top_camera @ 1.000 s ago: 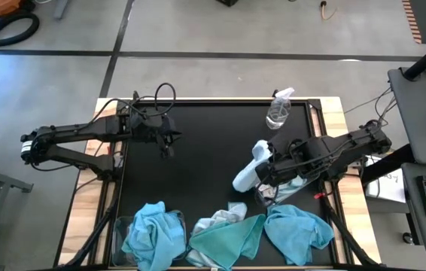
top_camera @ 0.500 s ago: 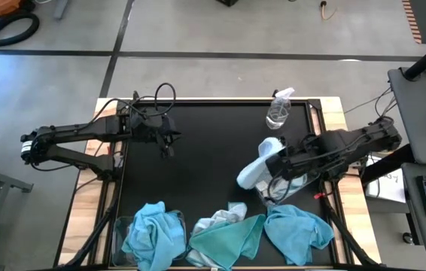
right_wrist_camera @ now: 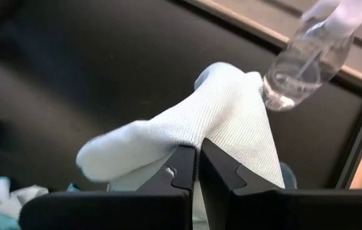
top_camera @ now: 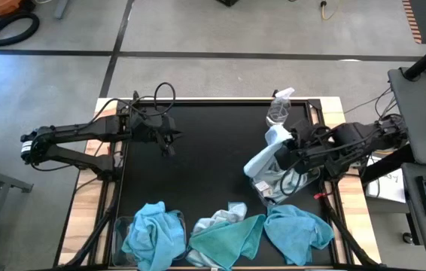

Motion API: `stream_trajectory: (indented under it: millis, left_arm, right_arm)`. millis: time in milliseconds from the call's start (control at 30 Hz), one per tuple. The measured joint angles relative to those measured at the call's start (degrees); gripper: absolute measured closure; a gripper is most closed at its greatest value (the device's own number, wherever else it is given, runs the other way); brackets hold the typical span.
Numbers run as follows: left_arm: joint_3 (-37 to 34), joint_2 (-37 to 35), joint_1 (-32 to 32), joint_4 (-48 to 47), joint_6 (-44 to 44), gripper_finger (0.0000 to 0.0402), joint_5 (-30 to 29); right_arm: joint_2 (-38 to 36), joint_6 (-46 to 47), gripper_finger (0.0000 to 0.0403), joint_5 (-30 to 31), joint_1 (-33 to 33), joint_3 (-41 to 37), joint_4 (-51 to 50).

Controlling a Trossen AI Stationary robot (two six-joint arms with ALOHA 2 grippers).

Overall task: Sort microfiber towel by color & place in baskets
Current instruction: Put the white towel into the top transparent bin

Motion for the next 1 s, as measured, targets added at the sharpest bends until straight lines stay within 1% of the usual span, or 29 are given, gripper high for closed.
stream_trajectory:
  millis: [67, 267, 433, 600, 667, 767, 867, 1000]
  left_arm:
    - [0.0, 0.0, 0.0, 0.0, -0.7, 0.0362, 0.0]
    - [0.0, 0.0, 0.0, 1.2, -2.8, 0.0362, 0.0]
    - [0.0, 0.0, 0.0, 2.3, -4.6, 0.0362, -0.1]
    - [0.0, 0.0, 0.0, 2.3, -6.1, 0.0362, -0.1]
    - [0.0, 0.0, 0.0, 2.3, -6.3, 0.0362, -0.1]
    - [0.0, 0.0, 0.0, 2.5, -6.3, 0.0362, -0.1]
    - [0.0, 0.0, 0.0, 2.7, -6.3, 0.0362, -0.1]
    - [0.0, 0.0, 0.0, 3.5, -6.2, 0.0362, -0.1]
  right_arm:
    - [-1.3, -0.7, 0.0394, 2.3, 0.0, -0.1, 0.0]
    - [-4.3, -9.0, 0.0394, 6.7, 0.0, -0.2, 0.0]
    - [-6.3, -18.6, 0.0394, 6.8, 0.2, -0.3, 0.0]
    - [-8.9, -25.4, 0.0394, 1.9, 1.4, -0.6, 0.0]
    - [-10.3, -26.3, 0.0394, 0.6, 2.2, -0.6, 0.1]
    - [-13.0, -26.3, 0.0394, 0.4, 3.8, -1.7, 1.3]
    - [-16.4, -27.2, 0.0394, -0.8, 5.4, -5.4, 6.0]
    - [-21.2, -32.0, 0.0394, -5.2, 7.3, -14.1, 16.2]
